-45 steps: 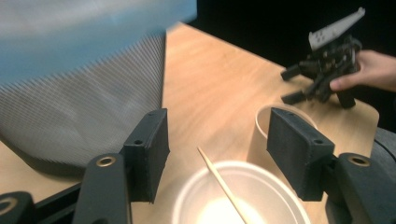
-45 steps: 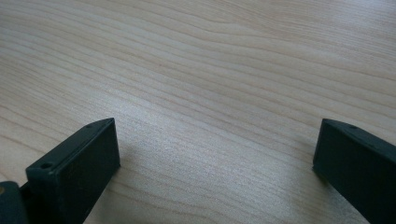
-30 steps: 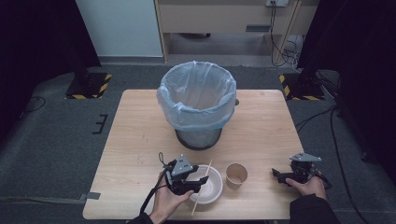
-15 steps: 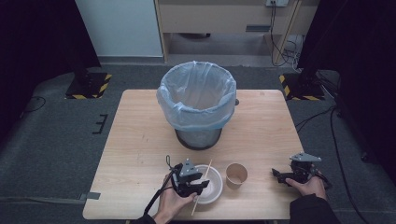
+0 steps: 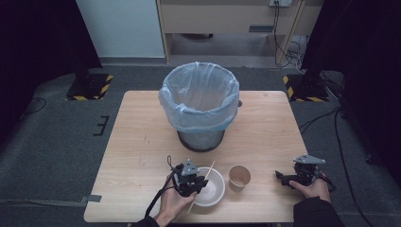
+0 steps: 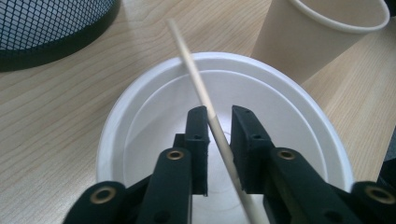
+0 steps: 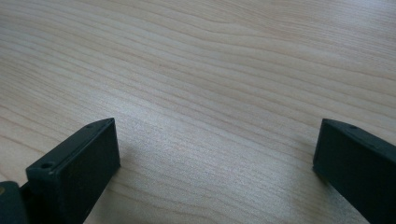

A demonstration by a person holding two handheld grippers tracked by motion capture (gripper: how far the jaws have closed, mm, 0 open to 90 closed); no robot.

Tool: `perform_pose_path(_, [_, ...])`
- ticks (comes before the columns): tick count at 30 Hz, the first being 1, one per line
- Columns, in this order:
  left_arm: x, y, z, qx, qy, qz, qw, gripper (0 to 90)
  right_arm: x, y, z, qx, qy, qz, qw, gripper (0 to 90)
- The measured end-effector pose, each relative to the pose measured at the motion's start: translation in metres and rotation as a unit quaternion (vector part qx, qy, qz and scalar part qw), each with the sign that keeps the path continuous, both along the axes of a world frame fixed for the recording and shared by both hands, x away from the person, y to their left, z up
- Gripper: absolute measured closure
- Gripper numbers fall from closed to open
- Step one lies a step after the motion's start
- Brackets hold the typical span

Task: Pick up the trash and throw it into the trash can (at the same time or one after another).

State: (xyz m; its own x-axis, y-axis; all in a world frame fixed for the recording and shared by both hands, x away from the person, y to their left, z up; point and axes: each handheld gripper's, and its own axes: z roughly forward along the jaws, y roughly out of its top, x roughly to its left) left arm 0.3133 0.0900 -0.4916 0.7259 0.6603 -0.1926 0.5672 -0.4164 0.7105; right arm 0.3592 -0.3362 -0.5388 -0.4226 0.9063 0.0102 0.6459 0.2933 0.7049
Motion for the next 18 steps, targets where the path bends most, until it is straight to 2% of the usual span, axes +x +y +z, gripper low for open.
perform_pose_path(6, [0.0015, 0.0011, -0.0008, 0.0, 0.007, 0.0, 1.0, 84.4, 0.0001, -0.0001, 0.0, 0.0, -0.001, 0.0, 1.0, 0.7])
perform_pose_path(18, [0.0025, 0.0032, 0.0016, 0.0, 0.01, -0.004, 0.9999, 85.2, 0.0, 0.0, 0.0, 0.0, 0.0, 0.0, 1.0, 0.7])
